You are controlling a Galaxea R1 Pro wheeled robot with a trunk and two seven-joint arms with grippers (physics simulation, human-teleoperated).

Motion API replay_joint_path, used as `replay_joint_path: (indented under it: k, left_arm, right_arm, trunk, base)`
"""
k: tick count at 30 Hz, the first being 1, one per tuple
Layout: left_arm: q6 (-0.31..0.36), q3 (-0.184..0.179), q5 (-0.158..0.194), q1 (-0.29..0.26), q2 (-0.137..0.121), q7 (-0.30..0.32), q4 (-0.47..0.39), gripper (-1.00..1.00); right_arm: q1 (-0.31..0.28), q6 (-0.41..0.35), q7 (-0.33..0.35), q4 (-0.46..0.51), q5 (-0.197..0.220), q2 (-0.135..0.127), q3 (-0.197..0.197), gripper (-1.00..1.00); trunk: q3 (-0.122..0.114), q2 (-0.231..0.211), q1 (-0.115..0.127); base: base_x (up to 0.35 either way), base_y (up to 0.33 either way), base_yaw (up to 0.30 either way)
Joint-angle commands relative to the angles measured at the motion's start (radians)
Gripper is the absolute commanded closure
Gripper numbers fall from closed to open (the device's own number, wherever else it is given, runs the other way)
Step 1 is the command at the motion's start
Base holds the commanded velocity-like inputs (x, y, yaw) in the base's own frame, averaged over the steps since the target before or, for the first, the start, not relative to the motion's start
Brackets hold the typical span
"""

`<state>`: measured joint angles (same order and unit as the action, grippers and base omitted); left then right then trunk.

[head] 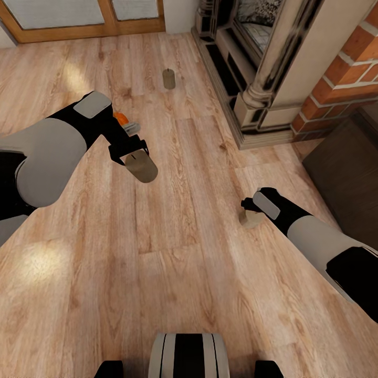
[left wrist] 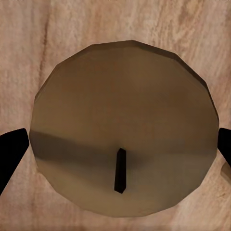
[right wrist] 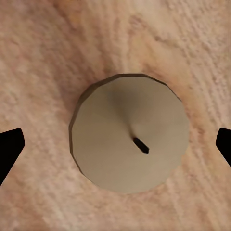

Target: Place each of the two pumpkins and all three candles from the living room inside a cabinet in the living room (use any cabinet), then make sure every cabinet is closed, and position the cauldron so it is next to a table in the living room.

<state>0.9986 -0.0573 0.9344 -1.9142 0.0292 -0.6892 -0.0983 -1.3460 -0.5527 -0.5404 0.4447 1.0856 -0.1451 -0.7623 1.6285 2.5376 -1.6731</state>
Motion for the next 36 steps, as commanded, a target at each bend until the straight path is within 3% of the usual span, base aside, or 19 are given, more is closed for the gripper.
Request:
replay_joint_path:
  k: [1,7,15,26,36]
  left_arm:
    - [0.003,-0.006,0.01,0.0,0.0,-0.008,-0.001,1.0]
    - [0.003,-0.006,0.01,0.0,0.001,-0.008,-0.001,1.0]
    - [0.003,-0.007,0.01,0.0,0.0,-0.009,0.0,1.0]
    - [0.003,-0.008,0.01,0.0,-0.001,-0.009,0.002,1.0]
    - [0.002,-0.009,0.01,0.0,0.0,-0.01,0.005,1.0]
  right_arm:
    - [-0.001,-0.002,-0.007,0.003,0.008,-0.002,-0.007,-1.0]
    - [-0.001,0.015,-0.008,0.004,0.007,-0.012,-0.005,-1.0]
    - [-0.001,0.097,-0.009,0.004,0.006,-0.017,-0.009,-1.0]
    - [-0.001,0.106,-0.009,0.003,0.006,-0.015,-0.012,-1.0]
    - [-0.001,0.108,-0.008,-0.006,0.008,-0.017,-0.013,-1.0]
  trunk:
    - [0.001,0.0,0.0]
    - [0.001,0.0,0.0]
    - [0.001,0.0,0.0]
    - [0.001,0.0,0.0]
    - [0.032,0.002,-0.003]
  base:
    - [0.0,0.0,0.0]
    - [0.0,0.0,0.0]
    - [0.0,0.0,0.0]
    - [0.0,0.0,0.0]
    - [0.0,0.0,0.0]
